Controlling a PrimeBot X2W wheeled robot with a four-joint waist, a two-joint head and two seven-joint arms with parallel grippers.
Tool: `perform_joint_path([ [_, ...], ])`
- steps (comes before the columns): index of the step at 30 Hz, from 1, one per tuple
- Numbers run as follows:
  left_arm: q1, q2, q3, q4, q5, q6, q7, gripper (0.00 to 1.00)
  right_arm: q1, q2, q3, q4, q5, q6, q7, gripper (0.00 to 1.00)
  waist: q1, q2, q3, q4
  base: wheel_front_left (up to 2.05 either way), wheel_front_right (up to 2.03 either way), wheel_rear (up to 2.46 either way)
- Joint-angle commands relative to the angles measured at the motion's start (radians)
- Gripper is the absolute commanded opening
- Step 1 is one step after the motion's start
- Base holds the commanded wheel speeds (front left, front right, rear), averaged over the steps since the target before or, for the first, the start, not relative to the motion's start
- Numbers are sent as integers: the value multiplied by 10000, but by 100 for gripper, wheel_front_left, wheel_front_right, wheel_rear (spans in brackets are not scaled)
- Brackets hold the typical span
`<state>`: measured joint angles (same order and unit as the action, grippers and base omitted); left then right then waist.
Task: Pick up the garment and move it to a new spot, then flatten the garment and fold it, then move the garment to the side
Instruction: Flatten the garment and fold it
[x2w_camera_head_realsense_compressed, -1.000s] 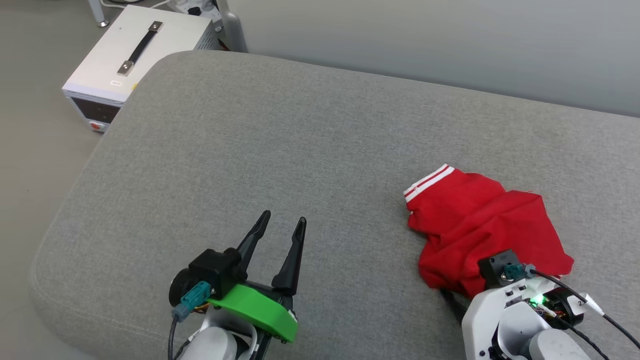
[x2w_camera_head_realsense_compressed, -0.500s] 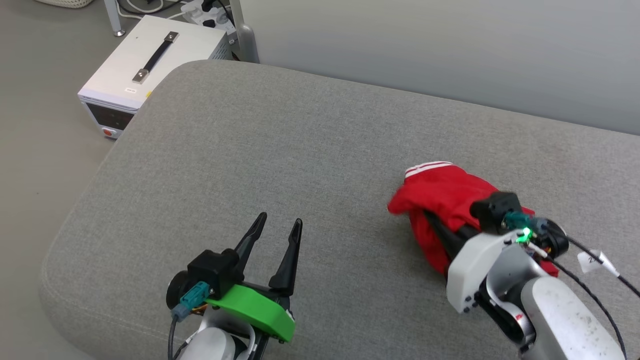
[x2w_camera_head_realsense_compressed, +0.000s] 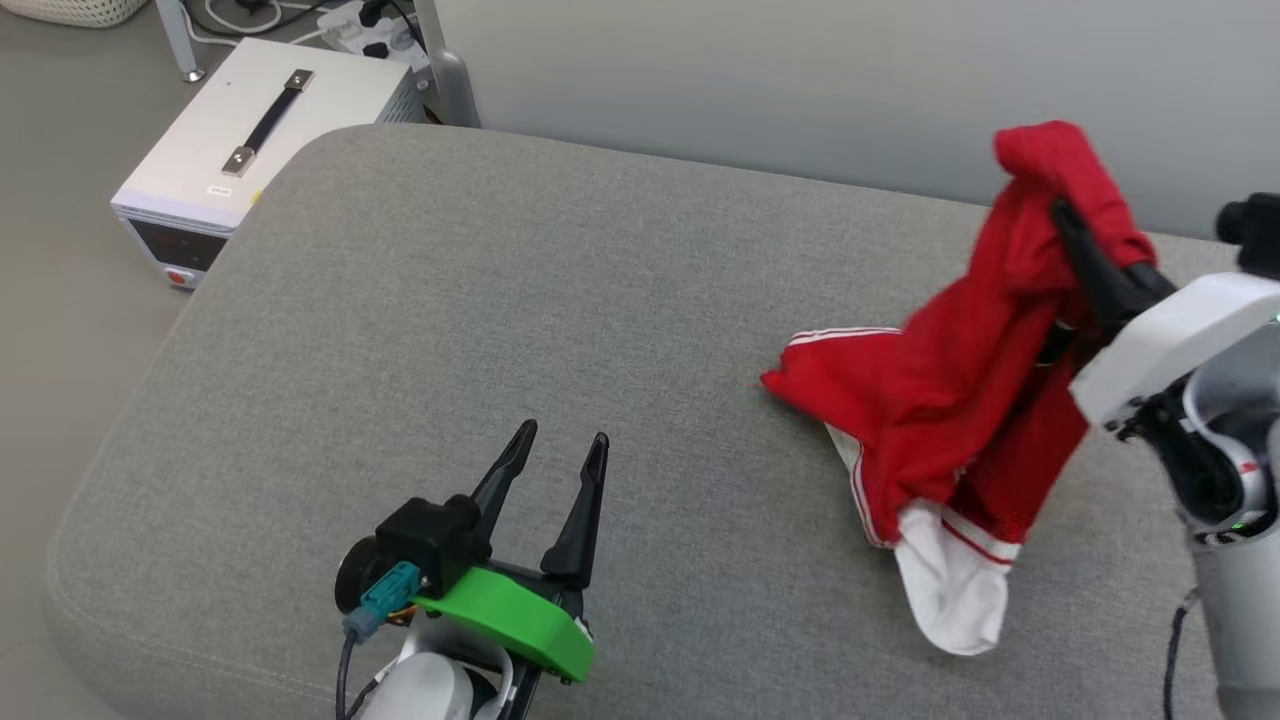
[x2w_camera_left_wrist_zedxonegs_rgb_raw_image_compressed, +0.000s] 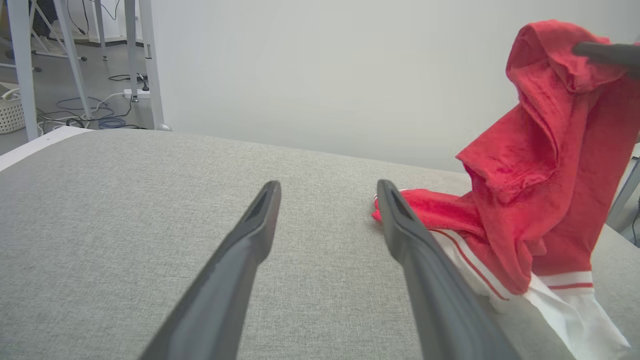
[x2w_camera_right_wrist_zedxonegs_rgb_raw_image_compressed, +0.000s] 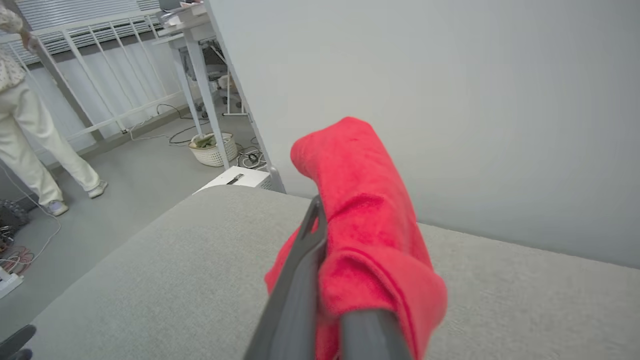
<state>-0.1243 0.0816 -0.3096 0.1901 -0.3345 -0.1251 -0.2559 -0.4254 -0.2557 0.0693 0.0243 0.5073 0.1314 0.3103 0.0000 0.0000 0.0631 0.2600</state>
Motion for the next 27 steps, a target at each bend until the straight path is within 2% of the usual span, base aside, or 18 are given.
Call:
perform_joint_path([
  [1,-120,-53,-16,-52,57,-54,-59,100,-319,-170,-398,318,63,-7,144,0,0,0,323,-57,0,0,0],
  [8,-522,-98,-242,-68,7,-55,-59,100,-1745,-1028,-2041,2864,-642,-7,729,0,0,0,1207,167,0,0,0],
  [13,-789,-147,-302,-82,-64,-55,-59,100,-2484,-1447,-2280,4588,-1362,-7,913,0,0,0,1740,409,0,0,0],
  [15,-864,-168,-316,-79,-83,-55,-59,100,-2673,-1537,-2303,5197,-1639,-7,745,45,0,0,1878,468,0,0,0],
  [16,-895,-179,-320,-76,-91,-55,-59,100,-2764,-1572,-2312,5502,-1784,-7,580,100,0,0,1927,491,0,0,0],
  [22,-986,-224,-285,20,-105,-55,-59,100,-3084,-1493,-2371,6894,-2168,-7,-67,100,0,0,1913,454,0,0,0],
  [27,-941,-233,-210,113,-87,-55,-59,100,-3096,-1304,-1945,7185,-1982,-7,-800,100,0,0,1499,182,0,0,0],
])
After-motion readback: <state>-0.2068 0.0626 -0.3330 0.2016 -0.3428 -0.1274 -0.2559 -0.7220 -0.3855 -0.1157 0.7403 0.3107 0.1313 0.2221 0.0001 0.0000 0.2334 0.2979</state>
